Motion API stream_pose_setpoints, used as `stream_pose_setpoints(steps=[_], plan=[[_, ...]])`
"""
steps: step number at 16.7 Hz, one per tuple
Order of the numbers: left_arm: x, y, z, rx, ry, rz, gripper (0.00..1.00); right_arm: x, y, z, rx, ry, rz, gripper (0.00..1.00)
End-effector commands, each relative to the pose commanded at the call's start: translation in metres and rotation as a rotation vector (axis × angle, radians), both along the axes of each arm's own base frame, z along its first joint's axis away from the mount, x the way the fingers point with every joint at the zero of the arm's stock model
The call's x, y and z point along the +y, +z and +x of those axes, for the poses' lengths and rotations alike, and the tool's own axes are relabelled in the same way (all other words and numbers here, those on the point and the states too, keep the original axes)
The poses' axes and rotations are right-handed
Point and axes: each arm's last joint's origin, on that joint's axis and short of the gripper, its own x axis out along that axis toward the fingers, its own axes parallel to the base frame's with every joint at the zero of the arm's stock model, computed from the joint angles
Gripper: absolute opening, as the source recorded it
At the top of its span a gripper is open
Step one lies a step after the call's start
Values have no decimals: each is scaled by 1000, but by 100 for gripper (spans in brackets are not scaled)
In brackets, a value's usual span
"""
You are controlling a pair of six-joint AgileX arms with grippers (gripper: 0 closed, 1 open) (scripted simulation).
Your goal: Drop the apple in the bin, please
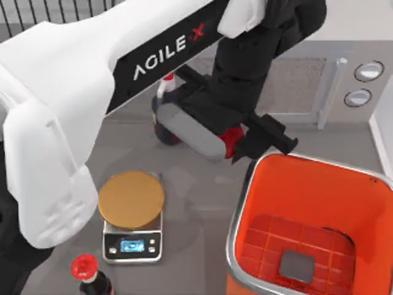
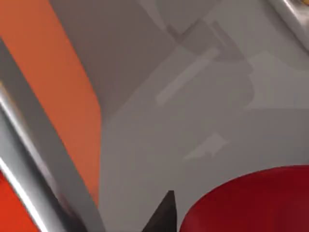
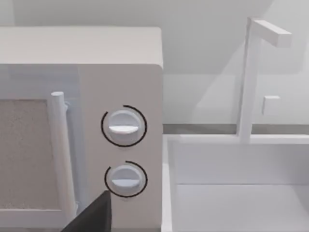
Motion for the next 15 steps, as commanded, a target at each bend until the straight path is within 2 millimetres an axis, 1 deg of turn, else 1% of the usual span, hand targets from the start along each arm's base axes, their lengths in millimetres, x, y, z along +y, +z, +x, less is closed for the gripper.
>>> stream_pose_setpoints(steps=[2, 3, 5, 7, 9, 10, 15], plan=[[-38, 3, -38, 7, -291, -6, 0, 0, 0, 0, 0, 0, 0, 100], [-53, 5, -57, 8, -421, -8, 0, 0, 0, 0, 0, 0, 0, 100], [-76, 8, -90, 5, -638, -10, 0, 0, 0, 0, 0, 0, 0, 100], [-91, 10, -116, 1, -788, -9, 0, 0, 0, 0, 0, 0, 0, 100], [-98, 12, -129, -2, -865, -7, 0, 0, 0, 0, 0, 0, 0, 100], [-98, 12, -131, -3, -875, -7, 0, 0, 0, 0, 0, 0, 0, 100], [-96, 14, -129, -9, -867, -6, 0, 0, 0, 0, 0, 0, 0, 100]])
